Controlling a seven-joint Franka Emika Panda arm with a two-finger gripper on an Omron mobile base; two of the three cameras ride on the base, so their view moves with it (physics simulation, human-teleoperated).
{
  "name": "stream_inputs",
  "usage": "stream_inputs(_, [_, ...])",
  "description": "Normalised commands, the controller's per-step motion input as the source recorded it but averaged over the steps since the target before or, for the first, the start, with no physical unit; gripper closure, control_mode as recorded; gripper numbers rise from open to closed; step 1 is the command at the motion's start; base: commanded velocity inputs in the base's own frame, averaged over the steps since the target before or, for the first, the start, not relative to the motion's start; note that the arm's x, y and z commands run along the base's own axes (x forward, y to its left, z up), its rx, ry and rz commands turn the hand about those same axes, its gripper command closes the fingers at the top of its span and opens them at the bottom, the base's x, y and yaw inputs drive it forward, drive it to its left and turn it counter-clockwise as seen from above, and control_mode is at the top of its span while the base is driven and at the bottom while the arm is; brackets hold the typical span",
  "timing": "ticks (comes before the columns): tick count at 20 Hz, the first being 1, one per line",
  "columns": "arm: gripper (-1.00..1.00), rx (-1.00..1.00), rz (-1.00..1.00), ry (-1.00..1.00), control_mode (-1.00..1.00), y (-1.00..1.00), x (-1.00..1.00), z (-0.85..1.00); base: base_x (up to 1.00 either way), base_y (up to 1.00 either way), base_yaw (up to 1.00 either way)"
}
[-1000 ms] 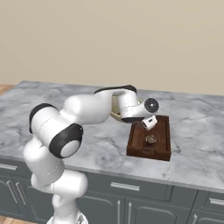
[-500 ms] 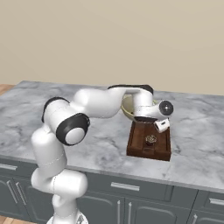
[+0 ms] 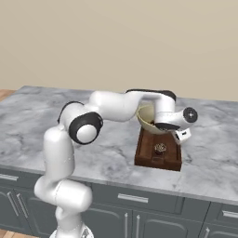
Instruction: Place the bowl with cake and the cupcake onto the tray.
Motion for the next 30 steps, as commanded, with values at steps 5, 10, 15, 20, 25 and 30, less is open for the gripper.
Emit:
stream_inputs(5, [1.0,0.0,0.0,0.09,-1.0,-0.16,0.13,-0.38,0.0,0.0,0.0])
stream_inputs(10, [1.0,0.0,0.0,0.08,-1.0,-0.08,0.22,-0.42,0.0,0.0,0.0])
stream_inputs(15, [1.0,0.0,0.0,0.06,-1.0,-0.04,0.19,-0.42,0.0,0.0,0.0])
stream_inputs(20, [-1.0,0.0,0.0,0.02,-1.0,0.0,0.1,0.01,0.0,0.0,0.0])
stream_inputs(25, [-1.0,0.0,0.0,0.0,-1.0,0.0,0.0,0.48,0.0,0.0,0.0])
stream_inputs(30, [-1.0,0.0,0.0,0.0,-1.0,0.0,-0.03,0.59,0.0,0.0,0.0])
